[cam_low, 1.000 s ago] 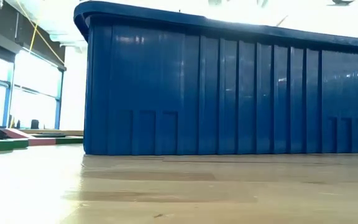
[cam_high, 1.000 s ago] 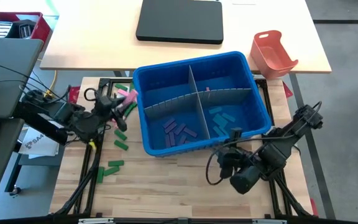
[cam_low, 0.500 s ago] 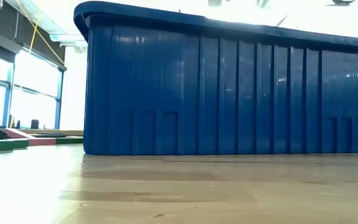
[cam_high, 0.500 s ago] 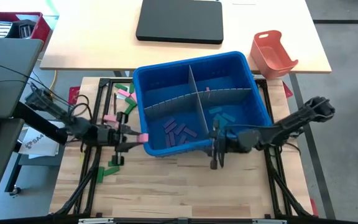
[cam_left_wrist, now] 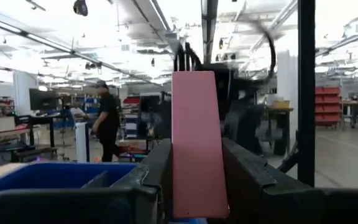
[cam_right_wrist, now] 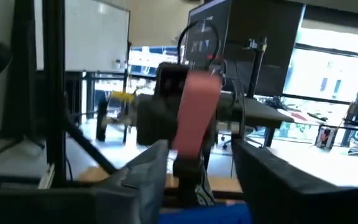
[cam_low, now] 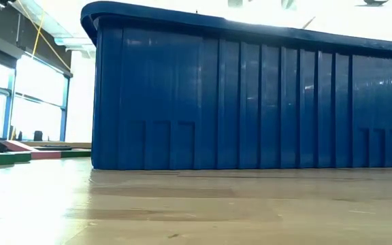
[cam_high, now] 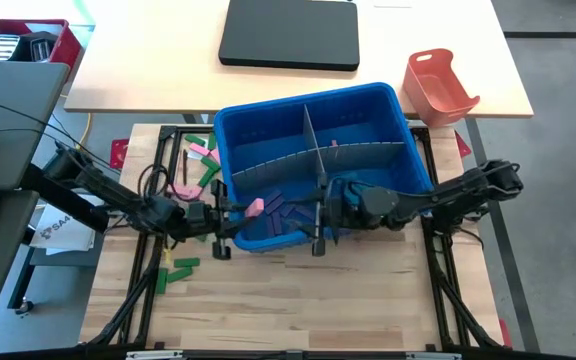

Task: Sort blocks
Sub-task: Put the pink block into the blue bin with the other pink block

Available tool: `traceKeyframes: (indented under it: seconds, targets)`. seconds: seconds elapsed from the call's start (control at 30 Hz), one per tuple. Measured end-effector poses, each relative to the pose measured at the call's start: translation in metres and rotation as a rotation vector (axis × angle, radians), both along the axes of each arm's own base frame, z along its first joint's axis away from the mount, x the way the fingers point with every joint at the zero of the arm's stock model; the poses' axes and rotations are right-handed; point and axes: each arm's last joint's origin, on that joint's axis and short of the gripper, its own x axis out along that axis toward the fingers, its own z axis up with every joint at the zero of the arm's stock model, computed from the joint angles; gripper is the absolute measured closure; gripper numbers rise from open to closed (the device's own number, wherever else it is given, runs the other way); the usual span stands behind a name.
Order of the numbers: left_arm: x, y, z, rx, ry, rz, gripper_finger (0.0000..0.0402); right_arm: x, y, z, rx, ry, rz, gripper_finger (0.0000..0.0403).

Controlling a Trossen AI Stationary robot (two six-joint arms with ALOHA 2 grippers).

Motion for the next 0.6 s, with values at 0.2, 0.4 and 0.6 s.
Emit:
traceKeyframes:
  seconds: [0.2,0.4,0.6]
  targets:
    - [0.010,-0.003,-0.009,-0.005,-0.001,-0.004,0.0306,0.018,-0.006,0.006,0.015,0.001,0.002,0.0142]
    - [0.012,-0.005,-0.012,-0.011,-0.013,-0.021,0.0306,0.033,-0.013,0.002,0.070,0.001,0.069,0.0131]
    - [0.013,-0.005,-0.012,-0.024,-0.014,-0.032,0.0306,0.041,-0.017,-0.003,0.087,-0.028,0.129,0.0131]
